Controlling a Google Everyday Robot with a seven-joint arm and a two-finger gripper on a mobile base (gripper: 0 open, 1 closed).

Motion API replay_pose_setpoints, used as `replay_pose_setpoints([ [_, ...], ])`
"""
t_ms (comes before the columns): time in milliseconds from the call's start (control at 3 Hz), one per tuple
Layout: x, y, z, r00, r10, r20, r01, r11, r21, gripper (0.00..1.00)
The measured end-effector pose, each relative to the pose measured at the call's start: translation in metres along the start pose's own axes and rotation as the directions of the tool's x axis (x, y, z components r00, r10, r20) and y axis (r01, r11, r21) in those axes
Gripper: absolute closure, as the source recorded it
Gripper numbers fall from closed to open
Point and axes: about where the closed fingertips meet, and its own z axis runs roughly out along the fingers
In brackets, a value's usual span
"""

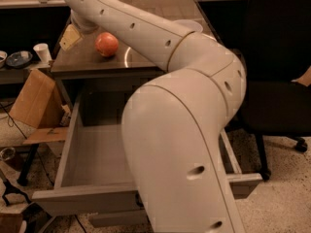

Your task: Place apple into top drawer

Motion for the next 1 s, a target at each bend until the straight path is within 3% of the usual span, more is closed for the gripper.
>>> replay_pose_setpoints([
  [667,0.062,-0.028,0.004,0.996,0.035,-0.086,-0.034,0.9994,0.011,0.00],
  [1000,0.081,-0.029,0.007,0.994,0.042,-0.099,-0.044,0.9990,-0.013,0.18],
])
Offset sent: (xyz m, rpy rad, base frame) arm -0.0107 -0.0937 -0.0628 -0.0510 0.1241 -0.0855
